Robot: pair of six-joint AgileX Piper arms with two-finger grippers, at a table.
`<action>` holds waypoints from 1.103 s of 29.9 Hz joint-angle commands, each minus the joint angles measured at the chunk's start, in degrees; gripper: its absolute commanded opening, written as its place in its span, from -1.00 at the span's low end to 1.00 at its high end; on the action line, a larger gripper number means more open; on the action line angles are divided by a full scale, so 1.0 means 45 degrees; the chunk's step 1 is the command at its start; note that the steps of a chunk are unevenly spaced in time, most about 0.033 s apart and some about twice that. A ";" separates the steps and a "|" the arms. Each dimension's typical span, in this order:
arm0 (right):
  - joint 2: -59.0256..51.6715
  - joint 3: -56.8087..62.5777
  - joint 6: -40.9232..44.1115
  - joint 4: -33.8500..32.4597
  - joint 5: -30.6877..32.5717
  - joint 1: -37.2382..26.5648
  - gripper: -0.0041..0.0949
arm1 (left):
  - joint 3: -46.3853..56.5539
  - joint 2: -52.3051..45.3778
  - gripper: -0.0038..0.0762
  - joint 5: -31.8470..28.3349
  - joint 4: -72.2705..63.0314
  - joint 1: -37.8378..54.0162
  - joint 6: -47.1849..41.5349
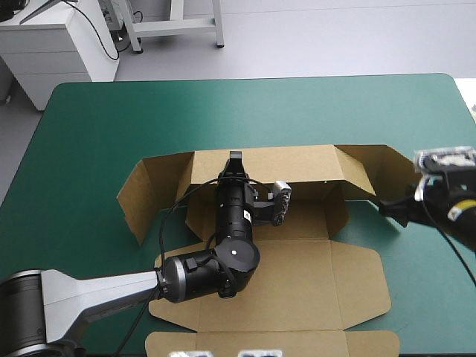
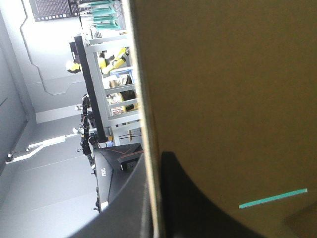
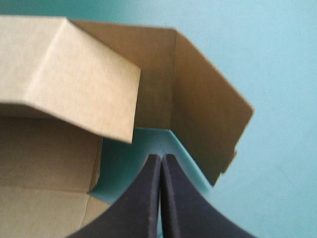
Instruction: Fold the box
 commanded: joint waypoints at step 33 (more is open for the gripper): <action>0.9435 -0.8313 -0.1394 0.1246 0.4130 0.0023 -0.96 | -0.0144 -0.0424 -0.92 0.0593 -0.0123 -0.0093 -0.0011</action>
